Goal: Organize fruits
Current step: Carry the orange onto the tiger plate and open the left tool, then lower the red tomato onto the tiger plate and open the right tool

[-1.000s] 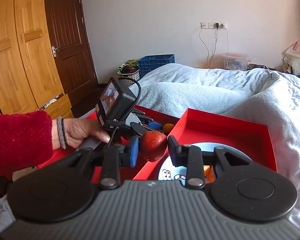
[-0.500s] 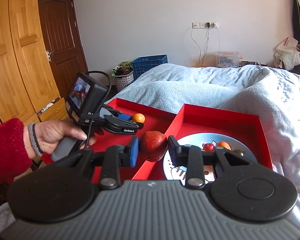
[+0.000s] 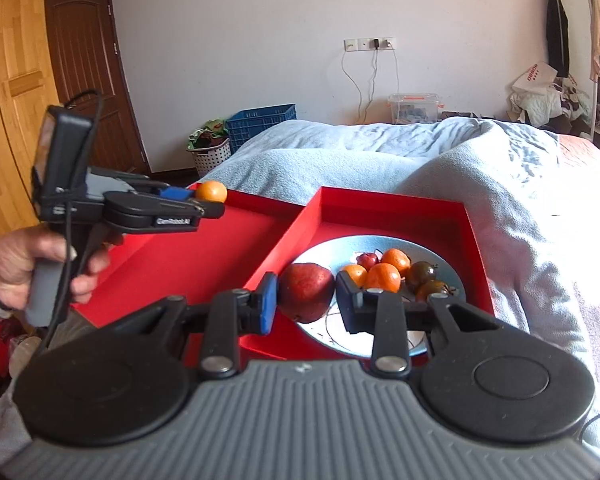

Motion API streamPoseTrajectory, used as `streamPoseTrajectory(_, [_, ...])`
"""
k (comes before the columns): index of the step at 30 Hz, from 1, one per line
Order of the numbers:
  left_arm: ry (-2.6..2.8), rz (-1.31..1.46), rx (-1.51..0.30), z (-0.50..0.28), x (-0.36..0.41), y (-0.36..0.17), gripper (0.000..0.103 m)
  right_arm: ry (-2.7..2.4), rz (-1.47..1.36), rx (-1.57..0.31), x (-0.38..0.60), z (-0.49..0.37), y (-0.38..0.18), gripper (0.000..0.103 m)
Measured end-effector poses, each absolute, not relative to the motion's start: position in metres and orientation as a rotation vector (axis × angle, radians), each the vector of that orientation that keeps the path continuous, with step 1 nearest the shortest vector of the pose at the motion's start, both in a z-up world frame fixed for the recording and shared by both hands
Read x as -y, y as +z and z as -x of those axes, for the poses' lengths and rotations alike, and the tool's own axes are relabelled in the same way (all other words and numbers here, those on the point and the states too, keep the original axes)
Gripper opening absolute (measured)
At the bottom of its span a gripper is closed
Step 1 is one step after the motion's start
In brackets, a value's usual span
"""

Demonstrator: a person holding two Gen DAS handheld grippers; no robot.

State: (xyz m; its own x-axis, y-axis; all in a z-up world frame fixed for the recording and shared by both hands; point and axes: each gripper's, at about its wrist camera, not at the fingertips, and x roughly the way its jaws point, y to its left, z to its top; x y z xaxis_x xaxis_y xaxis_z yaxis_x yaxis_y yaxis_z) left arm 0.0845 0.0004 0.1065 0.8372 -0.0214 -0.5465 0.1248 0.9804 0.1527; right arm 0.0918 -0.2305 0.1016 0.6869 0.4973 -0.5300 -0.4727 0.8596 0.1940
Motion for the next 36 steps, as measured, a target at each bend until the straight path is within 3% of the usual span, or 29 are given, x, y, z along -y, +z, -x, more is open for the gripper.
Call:
streamPoseTrajectory(5, [-0.173, -0.157, -0.596, -0.092, 0.053, 0.102, 0.034, 0.501, -0.064, -0.626, 0.251, -0.092, 0.089, 0.035])
streamPoseTrajectory(12, [-0.213, -0.126, -0.735, -0.107, 0.102, 0.051, 0.034, 0.472, -0.081, -0.634, 0.269, -0.093, 0.080, 0.035])
streamPoseTrajectory(26, [-0.190, -0.171, -0.729, -0.093, 0.101, 0.034, 0.043, 0.447, -0.079, -0.737, 0.255, -0.157, 0.041, 0.035])
streamPoseTrajectory(36, [-0.199, -0.142, -0.649, -0.065, 0.098, 0.047, 0.076, 0.434, -0.074, -0.788, 0.235, -0.187, 0.021, 0.036])
